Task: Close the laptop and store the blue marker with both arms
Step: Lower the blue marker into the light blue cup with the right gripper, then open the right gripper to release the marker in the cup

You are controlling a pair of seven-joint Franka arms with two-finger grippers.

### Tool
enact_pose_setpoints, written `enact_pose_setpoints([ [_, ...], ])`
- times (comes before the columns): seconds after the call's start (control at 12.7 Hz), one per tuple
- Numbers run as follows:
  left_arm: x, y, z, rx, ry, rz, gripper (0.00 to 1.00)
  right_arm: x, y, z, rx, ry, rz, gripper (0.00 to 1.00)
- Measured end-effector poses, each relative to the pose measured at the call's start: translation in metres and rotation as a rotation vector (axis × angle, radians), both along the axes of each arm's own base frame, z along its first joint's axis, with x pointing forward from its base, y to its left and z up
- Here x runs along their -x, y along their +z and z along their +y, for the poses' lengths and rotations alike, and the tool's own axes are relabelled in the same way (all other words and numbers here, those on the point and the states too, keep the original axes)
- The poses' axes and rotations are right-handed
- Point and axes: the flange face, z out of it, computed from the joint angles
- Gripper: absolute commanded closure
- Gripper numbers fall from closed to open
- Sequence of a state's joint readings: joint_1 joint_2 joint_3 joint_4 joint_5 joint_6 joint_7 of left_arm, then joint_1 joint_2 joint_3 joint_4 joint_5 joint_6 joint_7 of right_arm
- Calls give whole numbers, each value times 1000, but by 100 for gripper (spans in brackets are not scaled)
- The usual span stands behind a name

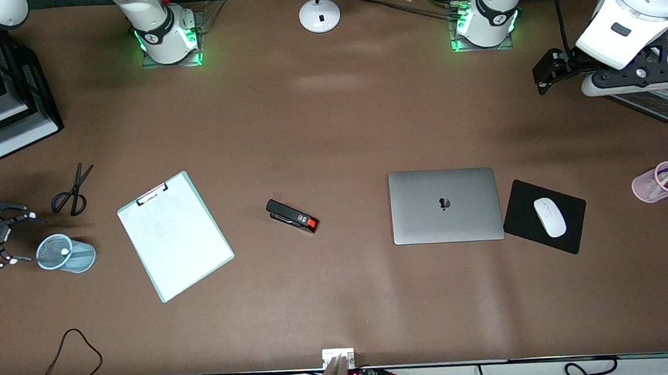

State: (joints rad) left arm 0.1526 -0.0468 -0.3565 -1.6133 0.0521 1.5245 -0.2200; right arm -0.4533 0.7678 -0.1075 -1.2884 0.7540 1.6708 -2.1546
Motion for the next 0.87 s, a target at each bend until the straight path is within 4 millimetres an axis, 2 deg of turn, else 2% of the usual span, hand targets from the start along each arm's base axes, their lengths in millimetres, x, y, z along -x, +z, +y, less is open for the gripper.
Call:
enact_pose_setpoints([
  [0.39, -1, 0, 3, 0, 5, -1, 0, -1, 87, 20, 85, -39, 65, 0],
  [0.71, -1, 0, 3, 0, 6, -1, 0, -1, 137, 53, 98, -68, 161, 0],
  [0.87, -1, 1, 4, 1, 8, -2, 0, -7, 170, 76, 131, -86, 199, 0],
])
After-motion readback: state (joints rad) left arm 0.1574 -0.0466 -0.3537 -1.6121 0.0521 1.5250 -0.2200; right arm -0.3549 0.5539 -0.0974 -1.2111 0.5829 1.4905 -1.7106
